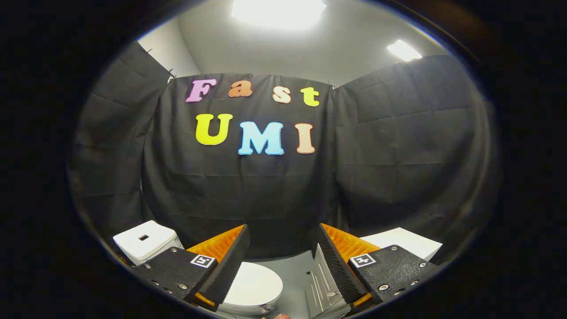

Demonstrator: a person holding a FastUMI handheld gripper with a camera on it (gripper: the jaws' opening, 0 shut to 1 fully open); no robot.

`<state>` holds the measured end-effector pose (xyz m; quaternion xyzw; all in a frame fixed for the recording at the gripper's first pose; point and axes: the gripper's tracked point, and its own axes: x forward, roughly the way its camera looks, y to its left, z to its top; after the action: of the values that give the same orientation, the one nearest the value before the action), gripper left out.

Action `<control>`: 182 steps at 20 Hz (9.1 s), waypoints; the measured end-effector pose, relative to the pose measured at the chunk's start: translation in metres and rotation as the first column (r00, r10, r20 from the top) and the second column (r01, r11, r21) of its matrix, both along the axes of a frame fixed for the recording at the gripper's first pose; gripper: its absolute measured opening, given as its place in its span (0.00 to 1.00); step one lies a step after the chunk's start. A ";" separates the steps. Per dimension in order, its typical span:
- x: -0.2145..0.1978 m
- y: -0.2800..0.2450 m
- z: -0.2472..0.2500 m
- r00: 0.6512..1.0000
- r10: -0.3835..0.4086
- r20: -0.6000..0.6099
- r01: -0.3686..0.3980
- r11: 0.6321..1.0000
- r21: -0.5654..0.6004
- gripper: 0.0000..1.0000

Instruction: Open the toilet lid.

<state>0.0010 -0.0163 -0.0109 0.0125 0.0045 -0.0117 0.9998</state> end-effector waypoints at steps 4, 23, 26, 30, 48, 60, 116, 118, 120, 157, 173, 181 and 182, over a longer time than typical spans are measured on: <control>-0.001 -0.006 -0.004 1.000 -0.012 -0.004 0.012 1.000 0.012 0.95; 0.005 -0.004 -0.014 1.000 -0.004 -0.012 0.004 1.000 0.011 0.95; 0.009 -0.004 -0.021 1.000 -0.008 -0.010 0.008 1.000 0.002 0.95; 0.021 0.004 -0.043 0.999 -0.009 -0.036 0.008 1.000 -0.022 0.95; 0.050 0.029 -0.247 0.947 0.034 -0.319 0.061 0.956 0.286 0.95; 0.020 0.058 -0.365 0.790 0.071 -0.609 0.141 0.945 0.294 0.96; 0.025 0.050 -0.345 0.811 0.099 -0.577 0.226 0.857 0.464 0.01; 0.025 0.054 -0.333 0.818 0.092 -0.568 0.210 0.872 0.443 0.01; 0.024 0.059 -0.321 0.825 0.086 -0.558 0.197 0.882 0.428 0.01; 0.015 0.190 -0.145 0.956 0.078 -0.284 -0.087 0.996 -0.020 0.01; 0.009 0.303 -0.081 0.973 0.119 -0.200 -0.161 0.965 -0.208 0.00; 0.001 0.364 -0.065 0.978 0.165 -0.127 -0.198 0.928 -0.316 0.01; 0.001 0.370 -0.065 0.978 0.165 -0.125 -0.197 0.928 -0.316 0.01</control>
<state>0.0017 0.3536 -0.0764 -0.1544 0.0519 0.0793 0.9835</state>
